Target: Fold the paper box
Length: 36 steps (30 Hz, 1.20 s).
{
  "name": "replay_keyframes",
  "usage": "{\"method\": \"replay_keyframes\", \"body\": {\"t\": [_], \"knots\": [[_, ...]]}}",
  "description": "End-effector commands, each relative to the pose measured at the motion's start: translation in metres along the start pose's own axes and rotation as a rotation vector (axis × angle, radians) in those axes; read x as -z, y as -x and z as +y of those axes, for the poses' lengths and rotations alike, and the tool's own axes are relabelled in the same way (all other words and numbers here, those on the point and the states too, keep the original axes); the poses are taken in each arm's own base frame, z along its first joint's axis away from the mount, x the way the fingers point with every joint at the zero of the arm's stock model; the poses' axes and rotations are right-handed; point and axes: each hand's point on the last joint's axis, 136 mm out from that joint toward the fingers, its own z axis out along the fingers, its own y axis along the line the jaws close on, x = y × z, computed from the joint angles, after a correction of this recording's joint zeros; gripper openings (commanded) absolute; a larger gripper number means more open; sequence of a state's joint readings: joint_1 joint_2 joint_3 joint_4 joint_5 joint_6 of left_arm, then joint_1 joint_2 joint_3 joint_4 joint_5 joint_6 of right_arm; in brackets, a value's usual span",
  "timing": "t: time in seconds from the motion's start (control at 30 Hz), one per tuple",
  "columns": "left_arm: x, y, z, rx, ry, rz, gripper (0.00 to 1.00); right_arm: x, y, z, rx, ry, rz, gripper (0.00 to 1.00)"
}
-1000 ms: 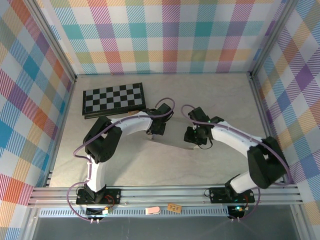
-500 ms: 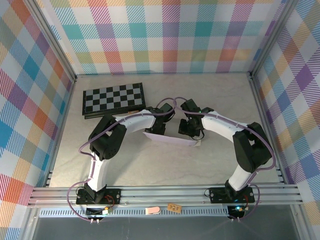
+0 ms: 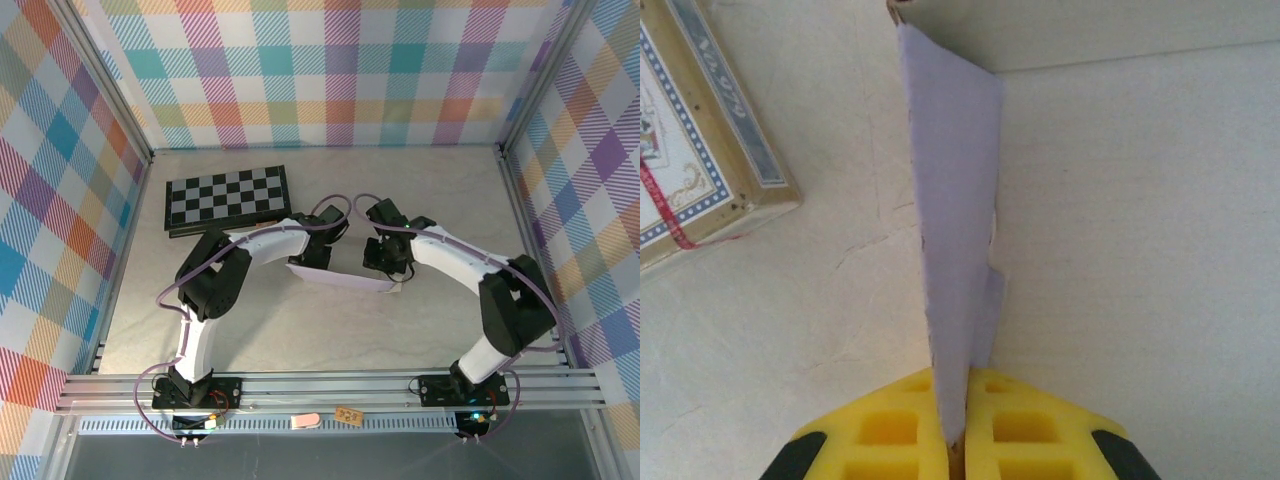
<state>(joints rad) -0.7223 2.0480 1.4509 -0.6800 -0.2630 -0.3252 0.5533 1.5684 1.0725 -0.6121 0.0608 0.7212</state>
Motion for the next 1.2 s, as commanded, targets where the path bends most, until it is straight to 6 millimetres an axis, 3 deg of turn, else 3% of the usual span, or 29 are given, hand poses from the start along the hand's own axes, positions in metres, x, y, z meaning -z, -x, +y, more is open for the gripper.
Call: {"method": "replay_keyframes", "body": {"t": [0.0, 0.17, 0.27, 0.4, 0.67, 0.9, 1.17], "knots": [[0.022, 0.002, 0.014, 0.011, 0.009, -0.006, 0.0, 0.04, 0.013, -0.011, -0.044, -0.003, -0.078, 0.28], [0.081, 0.056, 0.014, 0.091, -0.048, -0.225, 0.0, 0.091, 0.026, -0.032, -0.129, 0.021, -0.18, 0.34], [0.112, 0.076, 0.019, 0.112, -0.061, -0.334, 0.0, 0.108, 0.027, -0.048, -0.211, 0.059, -0.186, 0.38], [0.139, 0.09, 0.027, 0.1, -0.048, -0.406, 0.0, 0.122, 0.028, -0.056, -0.255, 0.103, -0.211, 0.41], [0.188, 0.1, 0.03, 0.025, -0.08, -0.631, 0.0, 0.128, 0.039, -0.05, -0.25, 0.166, -0.264, 0.42], [0.213, 0.112, 0.019, 0.03, -0.204, -0.798, 0.0, 0.127, 0.032, -0.04, -0.286, 0.251, -0.231, 0.47], [0.22, 0.12, 0.011, 0.046, -0.253, -0.811, 0.0, 0.13, 0.038, -0.035, -0.39, 0.32, -0.205, 0.57]]}}
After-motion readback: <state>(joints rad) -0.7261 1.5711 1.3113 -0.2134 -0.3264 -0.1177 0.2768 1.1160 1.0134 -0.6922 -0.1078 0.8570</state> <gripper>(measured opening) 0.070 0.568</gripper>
